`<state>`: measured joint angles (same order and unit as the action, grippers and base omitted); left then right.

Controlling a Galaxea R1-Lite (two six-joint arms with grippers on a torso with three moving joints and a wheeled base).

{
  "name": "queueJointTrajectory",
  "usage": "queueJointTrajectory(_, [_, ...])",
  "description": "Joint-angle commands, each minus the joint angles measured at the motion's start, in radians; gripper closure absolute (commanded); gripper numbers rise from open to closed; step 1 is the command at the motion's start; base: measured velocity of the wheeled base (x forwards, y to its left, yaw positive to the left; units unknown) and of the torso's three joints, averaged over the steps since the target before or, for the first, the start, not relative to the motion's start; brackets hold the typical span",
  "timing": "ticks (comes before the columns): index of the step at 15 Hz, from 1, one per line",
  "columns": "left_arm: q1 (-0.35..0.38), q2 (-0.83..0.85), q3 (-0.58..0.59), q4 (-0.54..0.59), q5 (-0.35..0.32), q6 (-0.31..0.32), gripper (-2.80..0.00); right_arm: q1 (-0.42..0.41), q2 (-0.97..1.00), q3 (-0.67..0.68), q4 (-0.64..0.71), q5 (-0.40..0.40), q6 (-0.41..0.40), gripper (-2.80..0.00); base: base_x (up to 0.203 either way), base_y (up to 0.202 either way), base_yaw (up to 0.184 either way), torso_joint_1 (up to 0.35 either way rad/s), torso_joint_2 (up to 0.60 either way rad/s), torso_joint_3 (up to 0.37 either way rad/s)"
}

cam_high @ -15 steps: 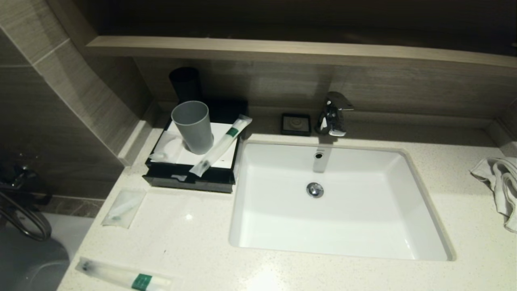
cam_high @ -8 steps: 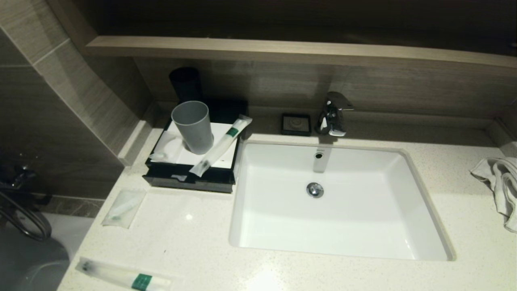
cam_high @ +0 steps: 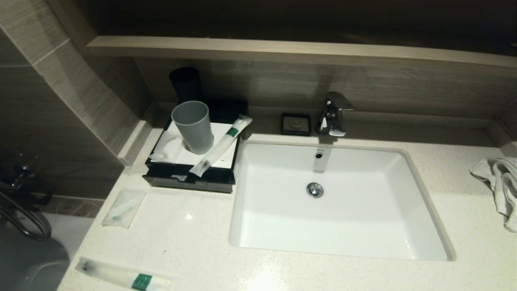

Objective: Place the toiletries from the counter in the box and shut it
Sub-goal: Open the drawer

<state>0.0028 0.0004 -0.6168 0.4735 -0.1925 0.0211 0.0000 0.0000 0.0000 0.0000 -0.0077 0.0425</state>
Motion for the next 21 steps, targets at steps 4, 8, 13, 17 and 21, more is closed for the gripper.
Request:
queueJointTrajectory(4, [0.000, 0.000, -0.143, 0.046, -0.016, 0.000, 0.00, 0.000, 0.002, 0.000, 0.000, 0.000, 0.000, 0.00, 0.000, 0.000, 0.000, 0.000, 0.00, 0.000])
queueJointTrajectory(8, [0.000, 0.001, -0.295, 0.130, -0.012, 0.000, 0.00, 0.000, 0.002, 0.000, 0.000, 0.000, 0.000, 0.00, 0.000, 0.000, 0.000, 0.000, 0.00, 0.000])
queueJointTrajectory(13, [0.000, 0.001, -0.348, 0.179, -0.004, 0.000, 0.00, 0.000, 0.000, 0.000, 0.000, 0.000, 0.000, 0.00, 0.000, 0.000, 0.000, 0.000, 0.00, 0.000])
queueJointTrajectory(17, [0.000, 0.001, -0.384, 0.186, -0.004, 0.002, 0.00, 0.000, 0.002, 0.000, 0.000, 0.000, 0.000, 0.00, 0.000, 0.000, 0.000, 0.000, 0.00, 0.000])
queueJointTrajectory(21, [0.001, 0.177, -0.501, 0.206, 0.016, -0.010, 0.00, 0.000, 0.000, 0.000, 0.000, 0.000, -0.001, 0.00, 0.000, 0.000, 0.000, 0.000, 0.00, 0.000])
